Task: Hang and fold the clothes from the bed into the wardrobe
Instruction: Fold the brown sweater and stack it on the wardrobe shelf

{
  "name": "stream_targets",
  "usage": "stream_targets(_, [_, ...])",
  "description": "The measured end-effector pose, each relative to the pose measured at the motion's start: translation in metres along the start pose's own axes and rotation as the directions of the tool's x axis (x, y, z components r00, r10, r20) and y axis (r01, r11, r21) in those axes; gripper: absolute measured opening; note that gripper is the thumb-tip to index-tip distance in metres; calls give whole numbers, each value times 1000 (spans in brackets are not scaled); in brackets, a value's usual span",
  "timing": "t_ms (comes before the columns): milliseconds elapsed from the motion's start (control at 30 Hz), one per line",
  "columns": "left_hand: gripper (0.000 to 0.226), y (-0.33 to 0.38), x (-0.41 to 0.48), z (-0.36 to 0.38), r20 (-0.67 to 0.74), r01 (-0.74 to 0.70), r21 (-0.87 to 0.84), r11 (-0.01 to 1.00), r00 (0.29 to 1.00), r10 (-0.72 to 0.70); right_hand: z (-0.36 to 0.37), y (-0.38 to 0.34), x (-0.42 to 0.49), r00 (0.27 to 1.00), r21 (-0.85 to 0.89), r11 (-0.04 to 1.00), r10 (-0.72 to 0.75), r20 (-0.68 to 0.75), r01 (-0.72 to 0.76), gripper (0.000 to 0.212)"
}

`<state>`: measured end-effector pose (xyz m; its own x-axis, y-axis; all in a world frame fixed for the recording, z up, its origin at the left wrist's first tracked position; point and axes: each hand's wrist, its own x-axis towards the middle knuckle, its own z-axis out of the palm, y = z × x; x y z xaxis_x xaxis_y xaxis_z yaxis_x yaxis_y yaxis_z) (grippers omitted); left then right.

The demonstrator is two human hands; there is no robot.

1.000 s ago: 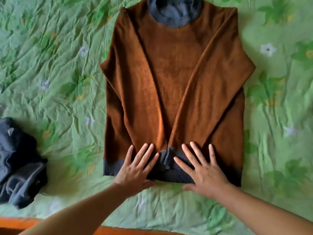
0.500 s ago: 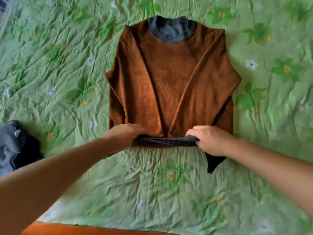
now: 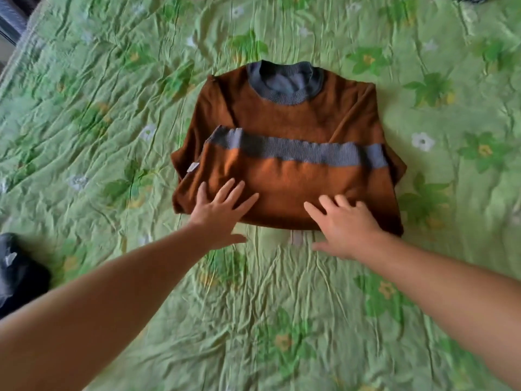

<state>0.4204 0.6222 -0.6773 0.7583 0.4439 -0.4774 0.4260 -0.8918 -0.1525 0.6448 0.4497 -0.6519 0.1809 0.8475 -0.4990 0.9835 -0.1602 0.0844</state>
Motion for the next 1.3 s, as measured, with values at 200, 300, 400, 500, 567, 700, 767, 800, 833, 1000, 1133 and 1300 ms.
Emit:
stream_targets(200, [59,-26,-9,41,-253,142,51,989,959,-125,61,19,-3,971,-83,984,138,-196,-157,56])
stream_targets(300, [56,-24,-7,26,-167,142,11,990,976,-138,54,19,0,961,-59,990,108,-255,-127,36])
stream_targets(400, [63,-13,-27,19,-46,117,-25,993,992,-118,44,17,-12,973,40,992,128,-191,-122,36])
stream_targets(500, [67,9,-68,31,97,51,-40,998,994,-47,57,7,-47,998,83,995,62,-32,-60,44])
stream_targets(567, [69,27,-101,43,198,25,-93,995,980,-6,72,-9,-82,997,109,994,-9,78,0,48])
stream_targets(700, [81,54,-142,60,371,32,-84,996,929,1,90,-34,-126,950,142,987,-110,293,71,44])
stream_targets(767, [95,53,-133,51,325,74,-105,992,945,-36,79,-31,-115,937,155,987,-98,334,47,53])
stream_targets(800, [95,50,-123,42,236,93,-135,987,970,-59,70,-29,-104,950,168,985,-80,302,30,60])
stream_targets(833, [87,46,-110,32,102,97,-164,982,991,-81,60,-26,-89,980,182,983,-57,191,22,61])
stream_targets(1000, [82,34,-38,-3,-30,108,-376,920,991,-129,26,-15,-17,995,186,981,68,-74,-54,71])
stream_targets(1133, [64,34,-13,-13,194,142,-440,887,979,-61,15,-19,8,989,212,974,55,137,-83,49])
stream_targets(1300, [13,33,-28,-11,239,24,-471,882,966,101,24,-19,-11,984,374,927,-78,163,11,15])
